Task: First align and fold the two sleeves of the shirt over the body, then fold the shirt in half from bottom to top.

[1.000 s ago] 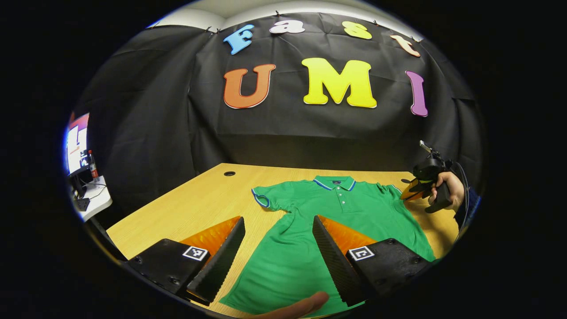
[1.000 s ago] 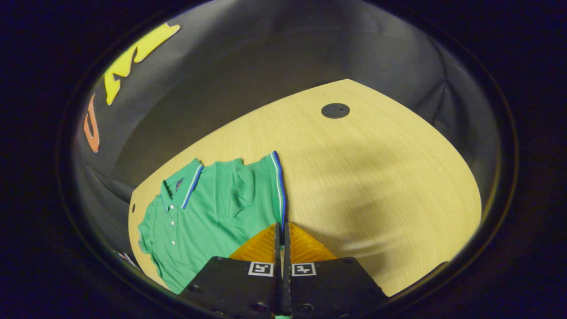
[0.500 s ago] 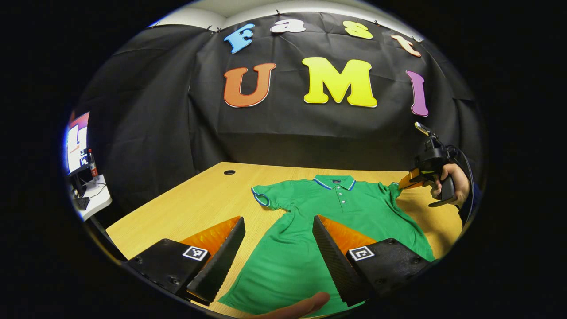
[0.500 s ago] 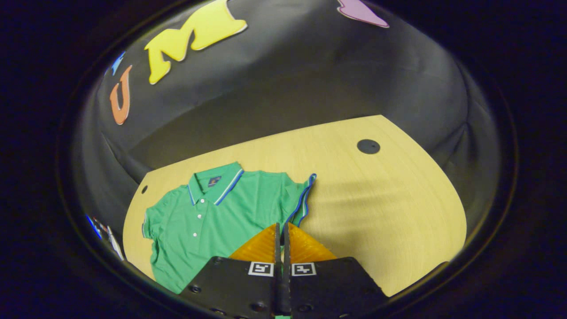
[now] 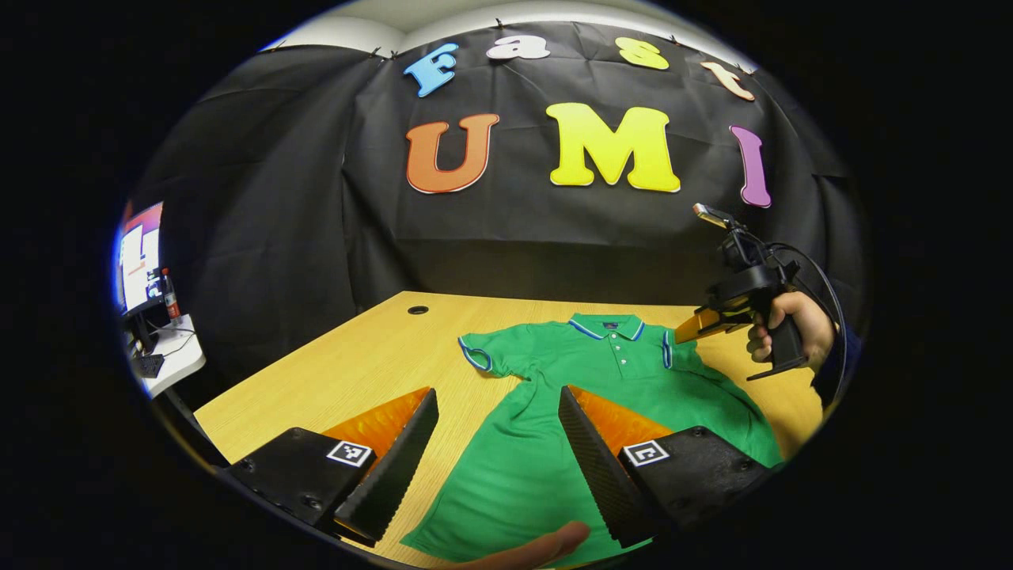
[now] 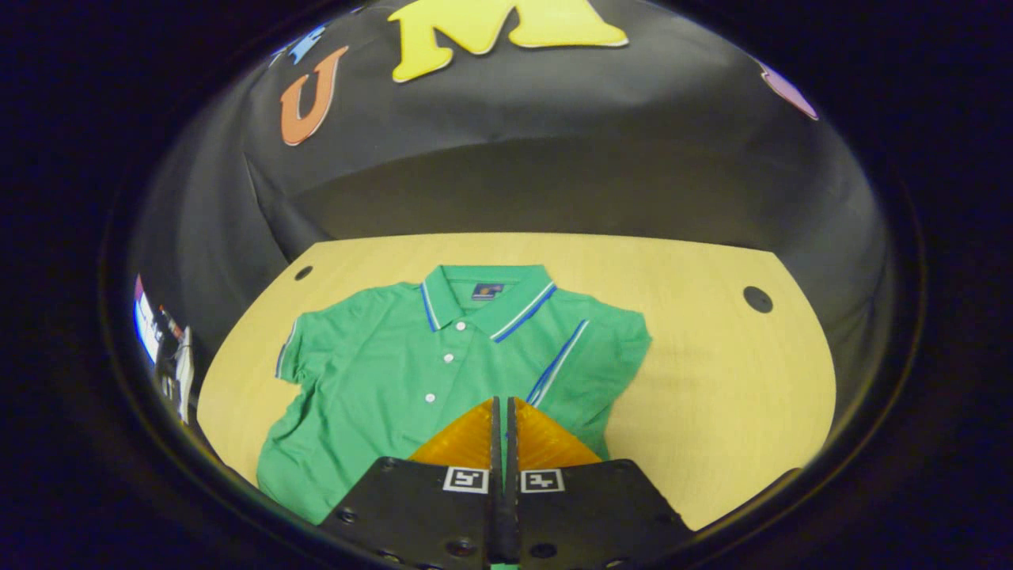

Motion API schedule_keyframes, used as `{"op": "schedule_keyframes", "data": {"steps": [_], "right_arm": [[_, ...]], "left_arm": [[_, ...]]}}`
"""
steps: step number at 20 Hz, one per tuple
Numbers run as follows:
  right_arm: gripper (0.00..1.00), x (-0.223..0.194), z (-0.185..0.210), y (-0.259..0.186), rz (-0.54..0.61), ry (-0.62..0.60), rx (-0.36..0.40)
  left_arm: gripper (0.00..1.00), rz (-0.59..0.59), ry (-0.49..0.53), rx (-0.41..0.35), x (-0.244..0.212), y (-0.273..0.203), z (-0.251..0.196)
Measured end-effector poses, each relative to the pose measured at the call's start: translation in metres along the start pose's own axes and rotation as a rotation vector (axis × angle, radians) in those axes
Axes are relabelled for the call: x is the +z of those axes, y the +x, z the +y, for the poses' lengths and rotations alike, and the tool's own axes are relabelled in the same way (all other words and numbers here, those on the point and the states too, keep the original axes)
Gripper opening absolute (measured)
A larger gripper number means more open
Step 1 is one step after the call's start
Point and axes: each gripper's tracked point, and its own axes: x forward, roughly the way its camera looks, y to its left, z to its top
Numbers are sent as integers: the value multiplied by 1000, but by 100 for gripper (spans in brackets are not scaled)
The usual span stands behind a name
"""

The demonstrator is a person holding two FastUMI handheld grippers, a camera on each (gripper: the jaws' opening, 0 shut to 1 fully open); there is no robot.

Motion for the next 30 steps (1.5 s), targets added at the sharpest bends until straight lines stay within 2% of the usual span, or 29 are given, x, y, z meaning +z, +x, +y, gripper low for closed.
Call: {"op": "schedule_keyframes", "data": {"steps": [3, 5, 8, 9, 12, 13, 14, 16, 17, 19, 20, 21, 22, 26, 29, 30], "right_arm": [[3, 5, 8, -1, -29, 4, -15], [1, 5, 17, -5, -62, 14, -1], [89, 10, 28, -33, -114, -2, 58], [94, 10, 29, -44, -143, -19, 57], [96, 18, 35, -85, -266, -49, 52], [92, 17, 38, -99, -306, -50, 53], [96, 17, 39, -114, -339, -54, 49], [96, 17, 38, -146, -411, -67, 29], [96, 17, 38, -163, -456, -80, 21], [96, 16, 38, -199, -567, -96, 15], [92, 13, 36, -216, -618, -112, 8], [92, 5, 29, -230, -661, -121, -14], [97, -2, 22, -241, -692, -128, -38], [98, -46, 14, -261, -731, -146, -60], [97, -75, 0, -258, -727, -151, -79], [95, -83, -5, -256, -723, -145, -78]], "left_arm": [[99, -3, -2, 10, 0, 3, 6], [99, -14, -9, 18, 1, 10, 10], [99, -2, -33, 48, -5, 25, 25], [99, 14, -46, 45, -9, 31, 26], [99, 73, -108, -5, -17, 45, 19], [99, 81, -92, -2, -16, 51, 21], [99, 83, -56, 12, -12, 58, 25], [98, 100, 29, 27, -3, 76, 27], [98, 120, 36, 14, 0, 84, 24], [100, 154, -14, -21, 11, 99, 11], [98, 167, -35, -28, 18, 109, 9], [98, 175, -38, -29, 26, 123, 9], [98, 194, -38, -27, 30, 138, 10], [93, 318, -86, -75, 24, 195, 8], [92, 456, -97, -17, -10, 223, 25], [87, 488, -128, -18, -19, 227, 22]]}}
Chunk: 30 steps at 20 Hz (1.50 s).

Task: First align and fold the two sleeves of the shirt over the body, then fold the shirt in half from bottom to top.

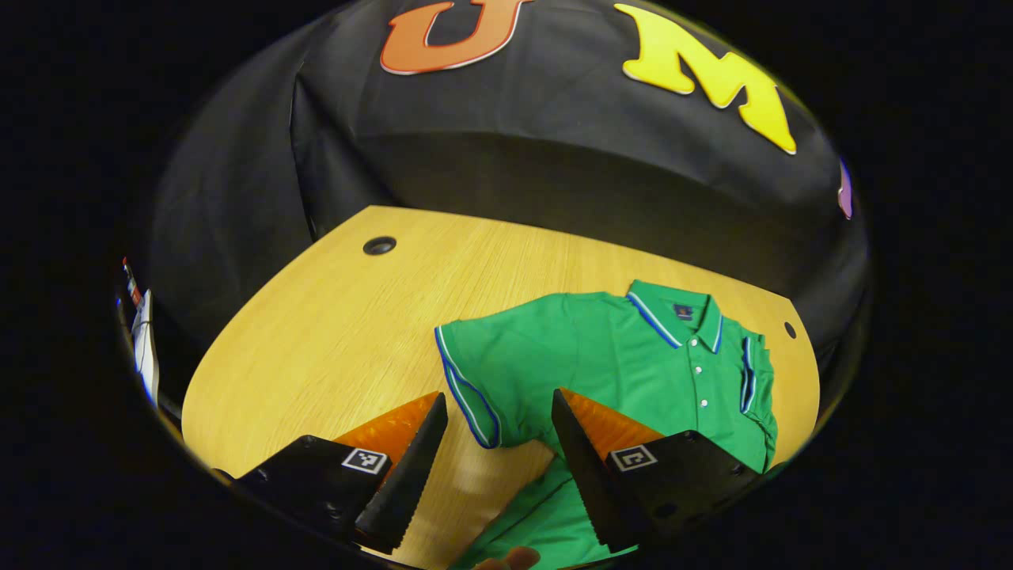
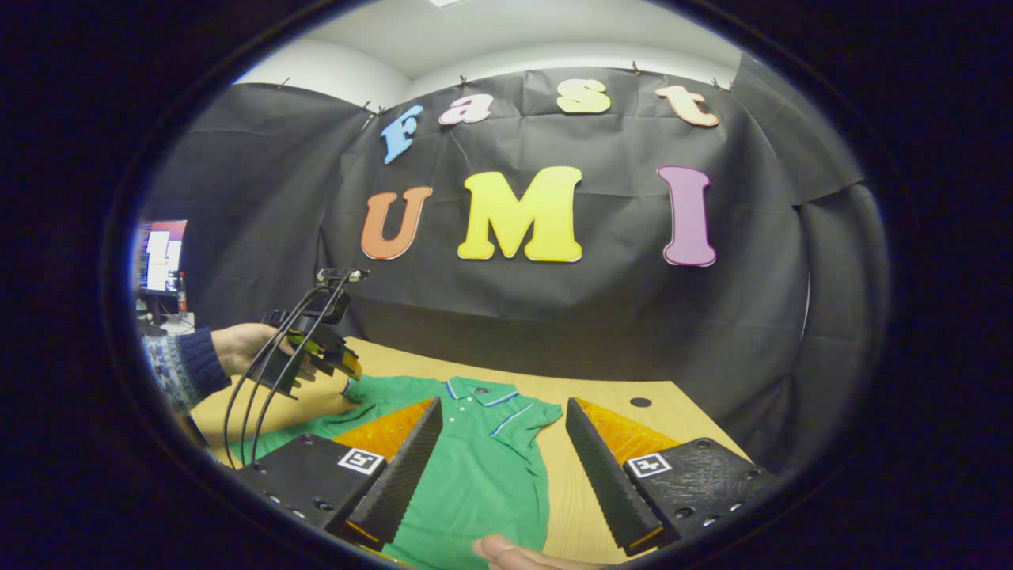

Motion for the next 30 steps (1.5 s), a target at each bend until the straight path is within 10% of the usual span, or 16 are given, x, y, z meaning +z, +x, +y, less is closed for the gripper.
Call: {"op": "schedule_keyframes", "data": {"steps": [3, 4, 5, 9, 27, 30], "right_arm": [[97, -15, -7, 0, 32, 16, 10], [96, -15, -14, 1, 30, 25, -7], [95, -13, -18, 2, 23, 33, -14], [97, -14, -28, 3, 11, 58, -19], [93, -24, -47, 9, 32, 103, -40], [94, -25, -43, 8, 48, 114, -25]], "left_arm": [[77, 56, -118, -51, -7, 24, -6], [58, 63, -154, -49, -6, 31, -4], [65, 61, -166, -42, -4, 38, -2], [10, 76, -107, -12, -5, 50, 5], [8, -37, 287, -51, 12, 10, -123], [36, -120, 280, -67, 31, -11, -131]]}}
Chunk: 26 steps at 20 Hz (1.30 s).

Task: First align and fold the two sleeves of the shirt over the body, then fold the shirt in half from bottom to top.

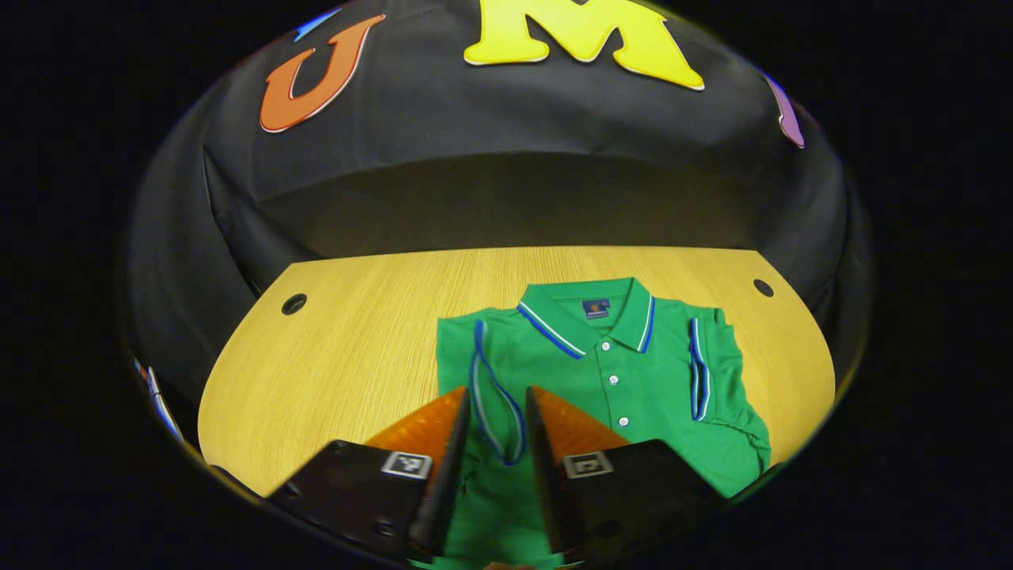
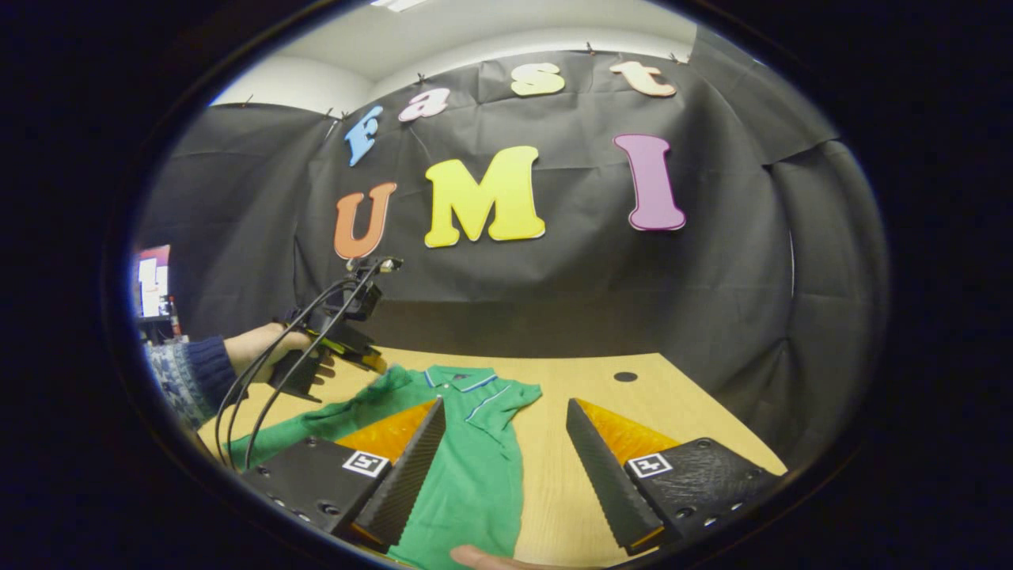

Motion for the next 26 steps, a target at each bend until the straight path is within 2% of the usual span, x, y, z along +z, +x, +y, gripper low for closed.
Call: {"op": "schedule_keyframes", "data": {"steps": [2, 3, 4, 5, 10, 12, 13, 15, 16, 18, 21, 24, 26], "right_arm": [[94, 0, 3, 0, 17, 10, 12], [94, 1, 2, -2, 18, 9, 4], [94, 3, 2, -3, 15, 7, -1], [94, 6, 6, -7, 14, 3, -3], [94, 19, 14, -27, 22, -16, -49], [94, 26, 23, -42, 18, -21, -32], [94, 32, 29, -50, 8, -25, -10], [94, 39, 28, -65, -7, -17, -16], [94, 39, 29, -74, -7, -15, -16], [93, 35, 32, -90, -3, -29, -15], [95, 23, 23, -104, 3, -68, -77], [96, 9, 11, -110, -3, -52, -142], [97, -15, 9, -111, 32, -79, -147]], "left_arm": [[76, -53, -8, 22, 12, -18, 7], [87, -71, -17, 27, 14, -27, 11], [80, -85, -32, 33, 15, -38, 14], [80, -98, -48, 37, 14, -48, 18], [85, -199, -45, 92, 10, -104, 46], [87, -228, -61, 112, 3, -128, 53], [87, -257, -53, 135, 0, -142, 59], [91, -326, -18, 156, -6, -174, 67], [100, -345, -3, 149, -15, -189, 65], [99, -374, -13, 121, -35, -212, 62], [99, -377, -44, 46, -75, -235, 56], [100, -340, -73, 5, -122, -244, 63], [100, -303, -117, -14, -155, -245, 68]]}}
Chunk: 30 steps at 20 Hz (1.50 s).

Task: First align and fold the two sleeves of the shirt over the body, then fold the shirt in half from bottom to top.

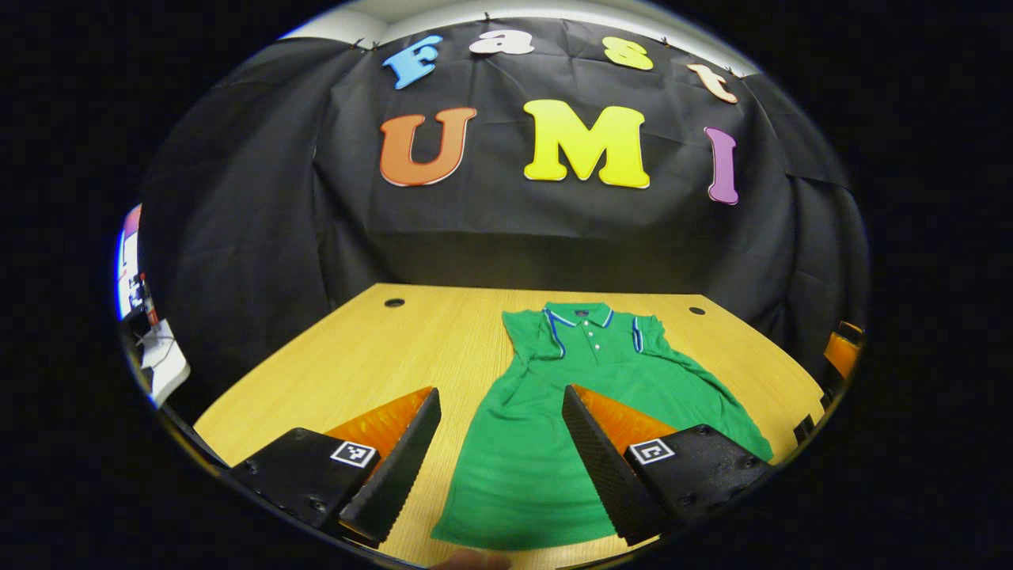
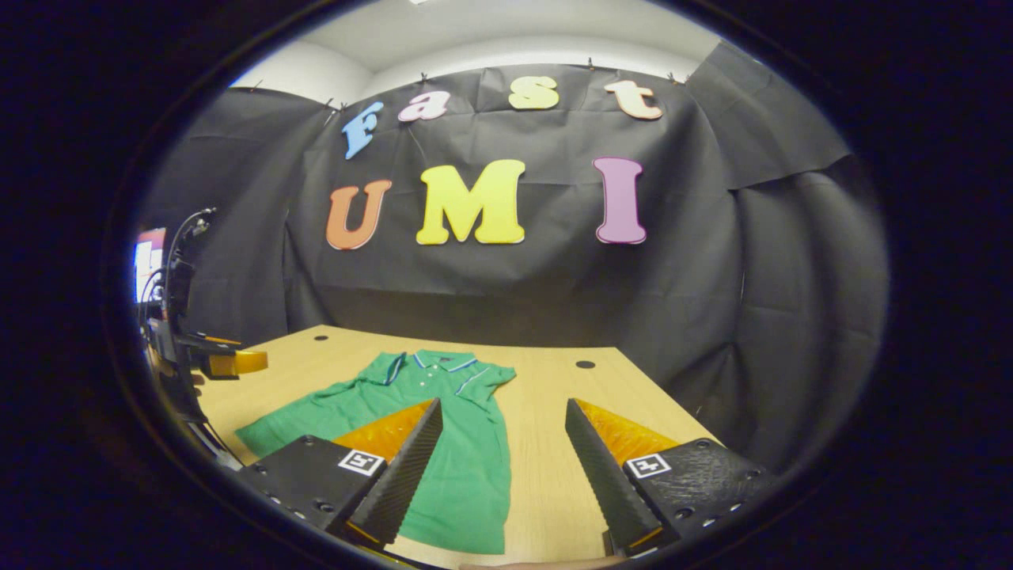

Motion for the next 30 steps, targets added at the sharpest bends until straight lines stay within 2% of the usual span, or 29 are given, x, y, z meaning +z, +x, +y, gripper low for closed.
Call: {"op": "schedule_keyframes", "data": {"steps": [4, 8, 9, 16, 18, 21, 23, 25, 27, 28, 29, 30], "right_arm": [[95, -65, 8, 0, 112, -24, 25], [98, -130, 22, -6, 259, -35, 66], [95, -139, 26, -7, 282, -25, 76], [95, -163, 34, 2, 356, 29, 67], [98, -170, 34, 3, 378, 44, 68], [95, -167, 31, 4, 367, 52, 55], [96, -168, 33, 3, 372, 53, 49], [92, -169, 35, 6, 374, 56, 52], [79, -168, 37, 5, 386, 55, 58], [72, -170, 36, 5, 405, 46, 59], [72, -167, 39, 5, 409, 58, 75], [61, -170, 45, 7, 437, 79, 85]], "left_arm": [[100, 62, 2, 53, -56, -8, 28], [100, 168, -41, 16, -103, -11, 25], [100, 193, -55, 15, -112, -10, 24], [98, 206, -23, 7, -125, -9, 25], [98, 190, 34, 12, -128, -8, 25], [99, 139, 39, 14, -126, -3, 24], [98, 142, 46, 3, -128, -6, 23], [95, 151, 41, 7, -128, -7, 23], [87, 159, 37, 8, -128, -8, 24], [77, 167, 27, 22, -128, -10, 28], [63, 168, 9, 24, -128, -10, 30], [50, 174, 13, 16, -128, -11, 28]]}}
